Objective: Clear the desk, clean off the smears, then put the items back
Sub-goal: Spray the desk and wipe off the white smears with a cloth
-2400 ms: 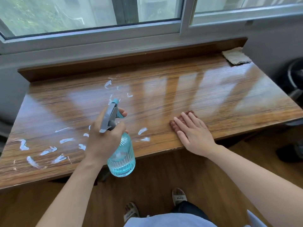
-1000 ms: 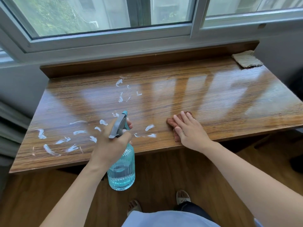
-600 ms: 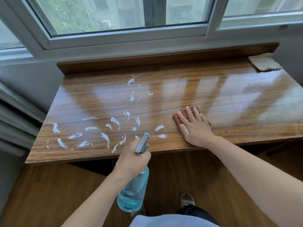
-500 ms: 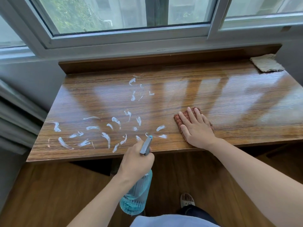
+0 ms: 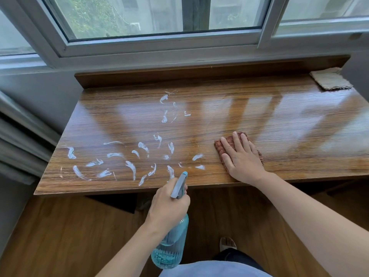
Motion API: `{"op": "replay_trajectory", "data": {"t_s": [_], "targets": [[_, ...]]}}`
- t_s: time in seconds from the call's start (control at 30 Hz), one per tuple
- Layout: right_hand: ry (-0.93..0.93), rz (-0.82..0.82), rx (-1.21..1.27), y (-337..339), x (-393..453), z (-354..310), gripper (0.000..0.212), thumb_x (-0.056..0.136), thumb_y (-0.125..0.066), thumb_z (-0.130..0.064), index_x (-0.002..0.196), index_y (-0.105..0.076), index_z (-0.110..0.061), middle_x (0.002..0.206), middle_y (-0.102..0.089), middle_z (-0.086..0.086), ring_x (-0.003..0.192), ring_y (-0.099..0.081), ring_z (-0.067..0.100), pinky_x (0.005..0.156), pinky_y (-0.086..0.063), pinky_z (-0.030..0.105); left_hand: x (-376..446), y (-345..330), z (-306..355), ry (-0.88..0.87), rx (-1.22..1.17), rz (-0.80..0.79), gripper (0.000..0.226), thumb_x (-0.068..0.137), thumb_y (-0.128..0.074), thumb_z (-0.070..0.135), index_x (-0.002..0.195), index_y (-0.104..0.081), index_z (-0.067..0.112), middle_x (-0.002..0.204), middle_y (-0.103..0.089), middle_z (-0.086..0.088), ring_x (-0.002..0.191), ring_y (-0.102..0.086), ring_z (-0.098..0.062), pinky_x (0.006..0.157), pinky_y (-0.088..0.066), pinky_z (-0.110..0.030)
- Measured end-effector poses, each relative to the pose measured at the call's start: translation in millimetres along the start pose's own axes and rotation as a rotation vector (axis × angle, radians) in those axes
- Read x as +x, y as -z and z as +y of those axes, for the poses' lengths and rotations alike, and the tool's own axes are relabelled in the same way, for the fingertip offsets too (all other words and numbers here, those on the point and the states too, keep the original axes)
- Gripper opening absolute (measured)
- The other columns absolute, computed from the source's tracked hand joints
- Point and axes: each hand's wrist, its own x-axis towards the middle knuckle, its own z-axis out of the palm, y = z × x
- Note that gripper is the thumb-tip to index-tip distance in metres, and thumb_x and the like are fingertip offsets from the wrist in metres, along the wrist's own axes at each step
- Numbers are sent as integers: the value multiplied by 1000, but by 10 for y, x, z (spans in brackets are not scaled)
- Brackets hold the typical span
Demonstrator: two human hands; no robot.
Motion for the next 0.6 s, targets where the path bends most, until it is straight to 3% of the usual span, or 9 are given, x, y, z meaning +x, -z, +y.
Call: {"op": "replay_trajectory", "data": {"t_s": [0.13, 0.27, 0.33, 0.43, 0.53, 0.6], "targets": [[-50, -6, 10, -22, 30, -71, 61, 105, -10, -56, 161, 11, -41, 170, 17, 6, 155, 21, 29, 125, 9, 45, -8, 210, -2, -47, -122, 94, 22, 95, -58, 4, 98, -61, 26, 77, -57, -7, 49, -47, -12, 46, -39, -20], [-79, 10, 11, -106, -3, -430, 62, 104, -5, -55, 161, 13, -37, 170, 18, 6, 155, 21, 32, 126, 7, 48, 15, 482, -54, -62, -164, 203, 22, 97, -60, 8, 101, -63, 29, 89, -64, -11, 78, -68, -29, 58, -57, -35], [-21, 26, 4, -150, -30, -759, 64, 103, -5, -56, 161, 14, -35, 169, 19, 6, 155, 21, 32, 126, 7, 49, 41, 589, -91, -70, -170, 224, 22, 97, -61, 8, 103, -64, 29, 86, -64, -9, 76, -69, -24, 60, -58, -39], [127, 13, -22, -208, -43, -1105, 64, 103, -6, -58, 161, 12, -37, 169, 18, 3, 155, 21, 30, 126, 8, 48, 110, 680, -108, -89, -168, 239, 23, 97, -61, 7, 104, -64, 29, 76, -58, -6, 63, -60, -12, 48, -49, -22], [237, -2, -28, -141, 91, -933, 62, 104, -9, -59, 162, 5, -41, 170, 11, -2, 157, 15, 24, 126, 6, 43, 198, 726, -105, -91, -178, 219, 25, 96, -61, 8, 107, -64, 30, 81, -62, -8, 75, -67, -23, 60, -56, -35], [154, 17, -33, -69, 290, -686, 62, 104, -8, -59, 162, 5, -40, 171, 9, -2, 157, 14, 22, 126, 4, 42, 238, 741, -89, -91, -180, 206, 26, 96, -62, 9, 109, -64, 31, 86, -65, -9, 80, -68, -27, 63, -59, -38]]}}
